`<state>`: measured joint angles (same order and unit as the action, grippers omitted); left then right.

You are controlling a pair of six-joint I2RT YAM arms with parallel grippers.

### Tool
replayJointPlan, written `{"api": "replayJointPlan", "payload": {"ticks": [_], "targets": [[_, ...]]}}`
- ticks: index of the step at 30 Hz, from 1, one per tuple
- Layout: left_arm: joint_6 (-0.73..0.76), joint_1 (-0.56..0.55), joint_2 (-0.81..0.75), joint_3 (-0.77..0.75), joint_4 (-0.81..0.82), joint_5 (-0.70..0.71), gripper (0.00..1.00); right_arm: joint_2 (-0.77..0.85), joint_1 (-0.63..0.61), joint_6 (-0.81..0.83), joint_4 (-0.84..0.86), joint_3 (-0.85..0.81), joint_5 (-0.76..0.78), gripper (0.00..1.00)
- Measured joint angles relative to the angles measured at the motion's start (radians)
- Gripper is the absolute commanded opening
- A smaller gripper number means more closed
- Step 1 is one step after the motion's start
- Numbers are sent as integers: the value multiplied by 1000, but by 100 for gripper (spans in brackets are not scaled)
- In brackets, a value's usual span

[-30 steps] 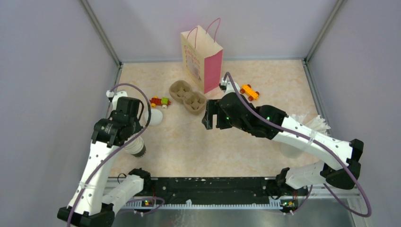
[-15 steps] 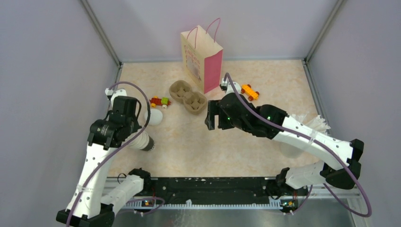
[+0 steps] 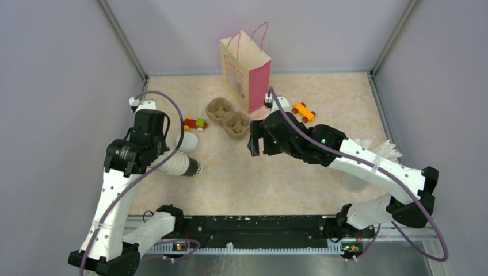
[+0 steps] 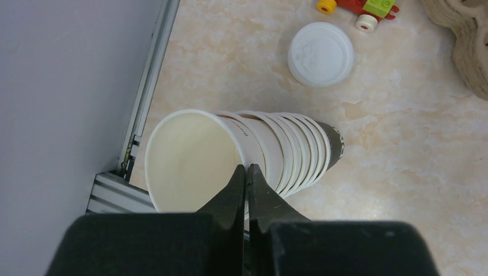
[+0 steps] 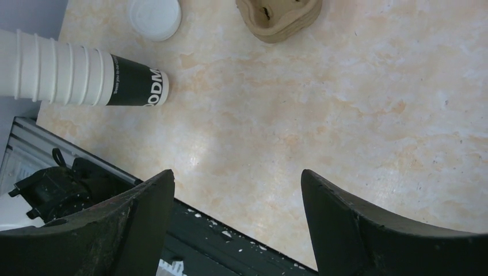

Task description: Pack the takeout coffee

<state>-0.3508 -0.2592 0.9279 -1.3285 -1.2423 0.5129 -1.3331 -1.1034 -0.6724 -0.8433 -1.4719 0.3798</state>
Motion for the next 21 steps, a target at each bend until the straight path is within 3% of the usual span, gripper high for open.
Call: {"api": "replayJointPlan", "payload": {"ticks": [21], "targets": [[-111, 2, 42, -136, 45, -356, 0, 18, 0, 27, 52, 48, 19, 80]]}}
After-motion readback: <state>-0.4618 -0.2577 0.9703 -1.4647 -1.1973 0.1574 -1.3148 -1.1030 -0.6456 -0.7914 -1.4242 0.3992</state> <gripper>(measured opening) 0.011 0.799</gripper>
